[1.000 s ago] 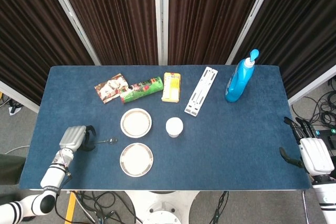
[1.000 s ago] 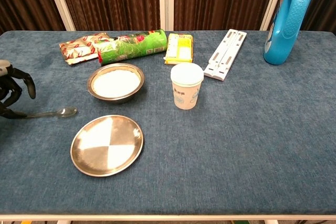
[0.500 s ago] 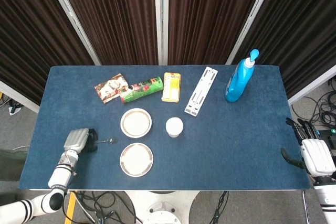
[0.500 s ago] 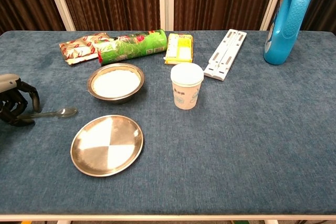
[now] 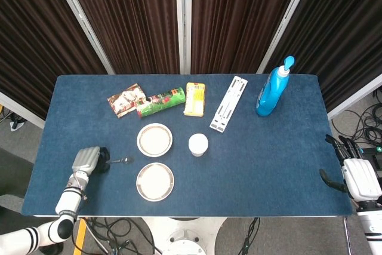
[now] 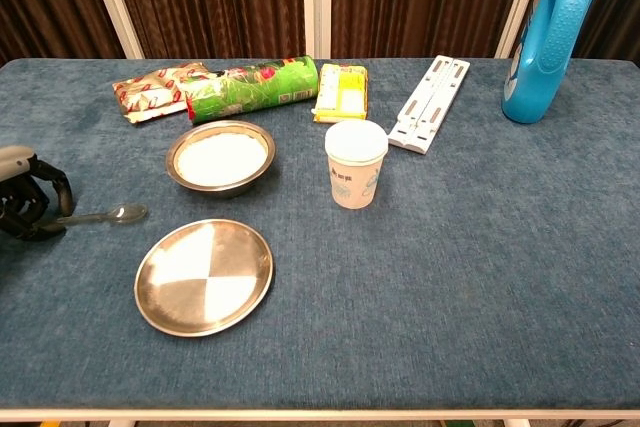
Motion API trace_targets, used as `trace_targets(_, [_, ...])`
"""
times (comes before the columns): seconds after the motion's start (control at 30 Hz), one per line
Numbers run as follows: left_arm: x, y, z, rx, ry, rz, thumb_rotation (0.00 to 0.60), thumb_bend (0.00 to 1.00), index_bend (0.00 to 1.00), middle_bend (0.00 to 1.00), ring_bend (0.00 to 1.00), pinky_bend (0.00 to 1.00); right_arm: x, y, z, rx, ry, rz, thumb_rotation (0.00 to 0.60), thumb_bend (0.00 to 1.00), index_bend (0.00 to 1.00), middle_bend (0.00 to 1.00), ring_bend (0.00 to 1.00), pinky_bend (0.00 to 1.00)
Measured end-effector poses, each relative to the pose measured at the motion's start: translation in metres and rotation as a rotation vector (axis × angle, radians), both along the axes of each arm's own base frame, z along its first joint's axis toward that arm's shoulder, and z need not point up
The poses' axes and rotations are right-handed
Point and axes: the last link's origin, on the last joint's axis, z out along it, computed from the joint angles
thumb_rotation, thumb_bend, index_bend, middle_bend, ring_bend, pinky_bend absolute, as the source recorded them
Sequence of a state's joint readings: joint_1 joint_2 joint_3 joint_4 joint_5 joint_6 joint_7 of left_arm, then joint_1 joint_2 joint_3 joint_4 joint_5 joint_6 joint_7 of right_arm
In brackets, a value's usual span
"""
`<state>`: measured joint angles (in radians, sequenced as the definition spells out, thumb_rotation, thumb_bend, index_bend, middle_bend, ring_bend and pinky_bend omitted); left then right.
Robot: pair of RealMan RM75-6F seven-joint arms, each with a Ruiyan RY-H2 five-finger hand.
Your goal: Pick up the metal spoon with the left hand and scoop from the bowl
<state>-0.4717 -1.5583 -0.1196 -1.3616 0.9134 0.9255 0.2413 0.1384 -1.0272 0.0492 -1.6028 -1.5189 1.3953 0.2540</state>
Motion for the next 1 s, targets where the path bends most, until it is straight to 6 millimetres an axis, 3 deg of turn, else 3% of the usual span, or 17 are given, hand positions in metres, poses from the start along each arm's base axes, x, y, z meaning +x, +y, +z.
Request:
trace_targets(0.57, [-0.001, 0.001, 0.000, 0.031, -0.002, -0.025, 0.600, 0.45, 0.62, 0.91, 0.87, 1.00, 0.001, 0.002, 0.002, -0.006, 0.002, -0.001, 0.600, 0.27, 0.00, 0.16, 0.00, 0.00])
trace_targets(0.87, [0.009, 0.010, 0.027, 0.064, 0.031, -0.134, 0.600, 0.46, 0.62, 0.91, 0.87, 1.00, 0.002, 0.005, 0.007, -0.021, 0.013, 0.003, 0.600, 0.27, 0.00, 0.16, 0.00, 0.00])
trace_targets(1.0, [0.025, 0.026, 0.045, 0.107, 0.046, -0.202, 0.600, 0.46, 0.63, 0.91, 0.87, 1.00, 0.005, 0.004, 0.010, -0.028, 0.021, 0.010, 0.600, 0.27, 0.00, 0.16, 0.00, 0.00])
